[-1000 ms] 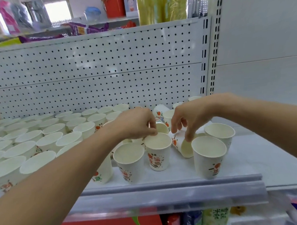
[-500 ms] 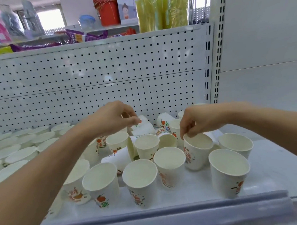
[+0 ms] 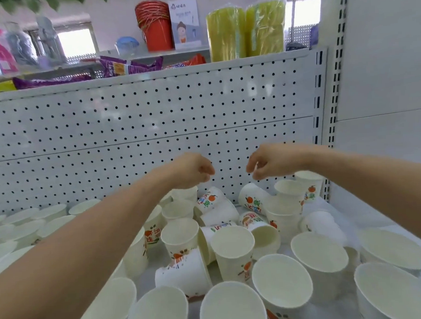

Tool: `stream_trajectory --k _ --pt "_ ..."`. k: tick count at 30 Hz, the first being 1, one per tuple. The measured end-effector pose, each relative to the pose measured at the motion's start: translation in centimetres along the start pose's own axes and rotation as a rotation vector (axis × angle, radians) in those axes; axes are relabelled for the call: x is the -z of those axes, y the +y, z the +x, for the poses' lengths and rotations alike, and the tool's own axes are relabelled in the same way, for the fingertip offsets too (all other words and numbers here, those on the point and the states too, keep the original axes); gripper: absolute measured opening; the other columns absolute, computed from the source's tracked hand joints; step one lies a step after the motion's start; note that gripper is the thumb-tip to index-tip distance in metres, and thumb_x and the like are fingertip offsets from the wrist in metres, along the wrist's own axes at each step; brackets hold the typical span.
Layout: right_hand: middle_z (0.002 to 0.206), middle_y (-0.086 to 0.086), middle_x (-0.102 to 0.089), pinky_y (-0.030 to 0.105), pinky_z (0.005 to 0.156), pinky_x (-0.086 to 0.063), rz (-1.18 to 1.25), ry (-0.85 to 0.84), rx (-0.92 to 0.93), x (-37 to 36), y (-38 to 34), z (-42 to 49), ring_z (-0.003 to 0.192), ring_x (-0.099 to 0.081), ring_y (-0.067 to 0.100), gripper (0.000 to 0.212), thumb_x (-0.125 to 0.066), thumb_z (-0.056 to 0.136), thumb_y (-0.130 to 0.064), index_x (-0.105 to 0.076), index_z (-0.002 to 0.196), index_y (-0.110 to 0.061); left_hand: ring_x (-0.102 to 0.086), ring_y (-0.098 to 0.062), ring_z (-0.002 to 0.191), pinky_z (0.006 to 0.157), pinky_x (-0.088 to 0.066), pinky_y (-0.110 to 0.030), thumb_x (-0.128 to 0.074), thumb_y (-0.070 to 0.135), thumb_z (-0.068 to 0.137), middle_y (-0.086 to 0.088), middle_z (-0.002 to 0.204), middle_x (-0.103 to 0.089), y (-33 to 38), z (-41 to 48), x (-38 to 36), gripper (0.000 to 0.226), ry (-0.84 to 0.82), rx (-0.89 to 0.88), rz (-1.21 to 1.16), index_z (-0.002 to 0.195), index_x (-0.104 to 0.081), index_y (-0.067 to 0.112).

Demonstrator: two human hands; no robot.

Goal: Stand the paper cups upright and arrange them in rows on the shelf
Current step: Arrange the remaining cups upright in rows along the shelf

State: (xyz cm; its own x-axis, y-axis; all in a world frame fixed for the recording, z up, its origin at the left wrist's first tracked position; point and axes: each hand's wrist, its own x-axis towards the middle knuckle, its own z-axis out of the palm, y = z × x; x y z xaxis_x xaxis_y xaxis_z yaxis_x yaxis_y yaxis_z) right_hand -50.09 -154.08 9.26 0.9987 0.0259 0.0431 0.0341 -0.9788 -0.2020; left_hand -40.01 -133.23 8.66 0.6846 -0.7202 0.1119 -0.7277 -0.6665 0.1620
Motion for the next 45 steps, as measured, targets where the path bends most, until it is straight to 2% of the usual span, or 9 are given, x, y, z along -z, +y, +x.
stream_trajectory --k 6,11,17,20,25,31,37,43,45 --pt "0.147 -0.006 -0.04 0.032 0.102 -0.04 -0.177 -0.161 -0.126 -2.7 0.5 6.1 0.121 -0.051 0.018 0.043 -0.054 0.095 -0.041 -0.05 0.135 -0.029 -0.046 -0.012 0.127 0.101 -0.033 -0.025 -0.046 0.013 0.098 0.011 0.139 -0.049 -2.2 4.3 -2.8 0.04 -0.236 -0.02 0.084 0.133 -0.054 0.031" --pt "0.134 -0.003 -0.052 0.038 0.095 -0.05 -0.234 -0.256 -0.145 -4.0 0.9 7.4 0.108 -0.061 0.021 0.04 -0.058 0.092 -0.043 -0.054 0.129 -0.029 -0.049 -0.015 0.122 0.099 -0.039 -0.028 -0.042 0.011 0.098 0.006 0.137 -0.05 -2.7 5.3 -3.8 0.039 -0.324 -0.086 0.069 0.132 -0.054 0.026" --pt "0.095 -0.009 -0.06 0.029 0.078 -0.054 -0.172 -0.194 -0.085 -3.3 1.3 6.8 0.085 -0.066 0.017 0.006 -0.064 0.09 -0.031 -0.063 0.09 -0.026 -0.061 -0.008 0.092 0.079 -0.049 -0.022 -0.057 0.016 0.094 0.009 0.102 -0.065 -3.2 6.0 -3.1 0.017 -0.264 -0.135 0.059 0.105 -0.067 0.022" --pt "0.087 -0.004 -0.066 0.037 0.077 -0.059 -0.082 -0.123 -0.072 -2.0 2.1 5.6 0.075 -0.069 0.014 0.009 -0.064 0.091 -0.024 -0.06 0.083 -0.027 -0.06 -0.003 0.082 0.067 -0.043 -0.015 -0.061 0.021 0.092 0.014 0.089 -0.063 -3.2 5.5 -2.0 0.011 -0.128 -0.137 0.026 0.099 -0.07 0.021" --pt "0.086 -0.003 -0.068 0.029 0.072 -0.057 0.03 -0.021 -0.074 -2.1 3.1 4.0 0.076 -0.067 0.012 0.011 -0.066 0.089 -0.02 -0.064 0.081 -0.027 -0.059 -0.002 0.077 0.069 -0.048 -0.018 -0.065 0.027 0.089 0.011 0.089 -0.066 -2.4 3.7 -2.9 0.008 0.051 -0.146 0.036 0.092 -0.071 0.021" --pt "0.094 -0.007 -0.066 0.031 0.08 -0.056 -0.029 -0.003 -0.122 -4.1 3.6 4.0 0.084 -0.063 0.011 0.012 -0.072 0.084 -0.022 -0.067 0.08 -0.032 -0.057 -0.009 0.079 0.071 -0.048 -0.025 -0.061 0.031 0.09 0.012 0.087 -0.06 -1.7 2.7 -3.9 0.007 0.086 -0.175 0.18 0.088 -0.064 0.025" --pt "0.114 -0.009 -0.062 0.026 0.081 -0.049 -0.024 -0.042 -0.124 -3.6 3.7 3.1 0.097 -0.058 0.011 0.026 -0.072 0.085 -0.02 -0.071 0.109 -0.031 -0.055 -0.01 0.074 0.059 -0.041 -0.023 -0.066 0.035 0.087 0.01 0.083 -0.06 -1.5 2.5 -3.7 0.011 -0.004 -0.119 0.288 0.084 -0.06 0.026" --pt "0.107 -0.019 -0.053 0.025 0.086 -0.04 0.001 0.022 -0.039 -2.2 3.5 1.3 0.106 -0.052 0.008 0.022 -0.066 0.089 -0.027 -0.07 0.11 -0.032 -0.057 -0.007 0.086 0.076 -0.05 -0.027 -0.053 0.033 0.096 0.012 0.103 -0.065 -0.8 2.4 -3.2 0.016 0.116 -0.175 0.128 0.105 -0.065 0.029" --pt "0.11 -0.017 -0.054 0.025 0.087 -0.039 -0.016 0.024 -0.035 -1.5 3.4 1.1 0.105 -0.05 0.007 0.023 -0.064 0.091 -0.026 -0.07 0.112 -0.031 -0.056 -0.002 0.096 0.085 -0.046 -0.024 -0.052 0.026 0.097 0.015 0.11 -0.065 0.2 2.2 -2.8 0.02 0.021 -0.269 0.016 0.112 -0.066 0.029"
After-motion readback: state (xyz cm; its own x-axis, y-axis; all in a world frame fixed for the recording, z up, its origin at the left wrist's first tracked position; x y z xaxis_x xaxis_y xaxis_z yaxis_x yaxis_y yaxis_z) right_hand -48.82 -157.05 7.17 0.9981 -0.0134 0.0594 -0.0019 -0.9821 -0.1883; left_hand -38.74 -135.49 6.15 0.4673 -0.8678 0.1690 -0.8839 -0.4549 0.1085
